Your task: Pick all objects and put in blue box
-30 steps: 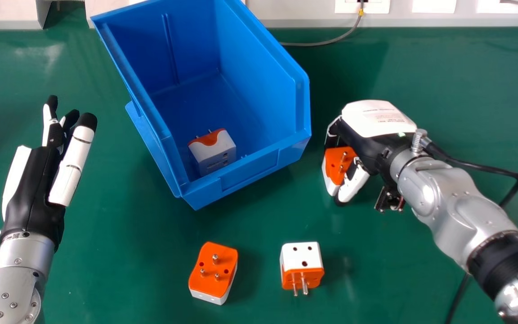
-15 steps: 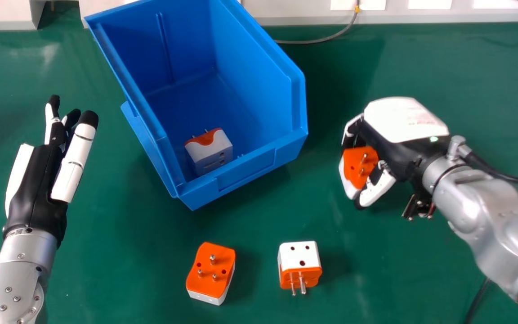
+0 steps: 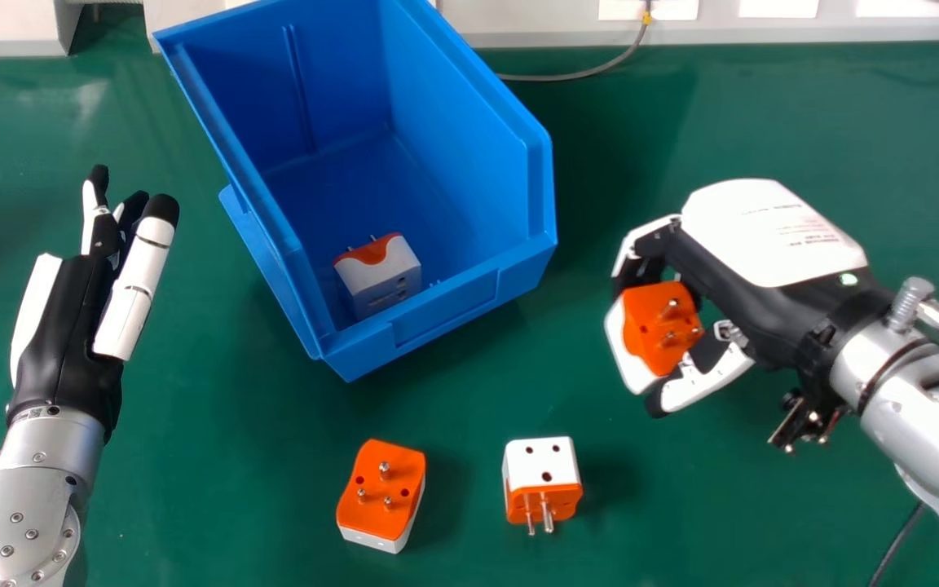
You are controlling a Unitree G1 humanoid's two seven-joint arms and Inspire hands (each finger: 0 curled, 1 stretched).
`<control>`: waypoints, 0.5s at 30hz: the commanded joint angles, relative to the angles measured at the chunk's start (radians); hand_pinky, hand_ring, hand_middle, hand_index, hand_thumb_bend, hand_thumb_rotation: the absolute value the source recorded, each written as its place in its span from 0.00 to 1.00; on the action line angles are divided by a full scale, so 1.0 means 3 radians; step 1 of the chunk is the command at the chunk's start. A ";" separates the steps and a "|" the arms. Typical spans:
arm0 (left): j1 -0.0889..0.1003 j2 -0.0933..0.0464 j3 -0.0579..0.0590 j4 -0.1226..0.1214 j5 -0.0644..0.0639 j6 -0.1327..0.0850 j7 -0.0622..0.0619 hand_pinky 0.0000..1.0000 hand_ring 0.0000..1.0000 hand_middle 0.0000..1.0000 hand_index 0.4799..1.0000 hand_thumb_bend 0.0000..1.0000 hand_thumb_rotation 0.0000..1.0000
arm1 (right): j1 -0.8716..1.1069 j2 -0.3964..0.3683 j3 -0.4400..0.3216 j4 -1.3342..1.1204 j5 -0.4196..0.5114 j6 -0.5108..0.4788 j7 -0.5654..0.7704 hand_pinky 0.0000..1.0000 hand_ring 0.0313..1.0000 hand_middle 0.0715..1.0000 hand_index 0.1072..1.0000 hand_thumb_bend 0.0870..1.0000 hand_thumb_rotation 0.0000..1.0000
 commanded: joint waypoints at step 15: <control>0.0011 0.0003 0.0001 -0.0119 -0.0030 -0.0023 0.0002 0.92 0.97 0.97 0.97 0.53 0.93 | -0.0445 0.0582 0.0107 -0.0263 0.0083 -0.0636 -0.0156 0.31 0.41 0.49 0.48 0.44 0.00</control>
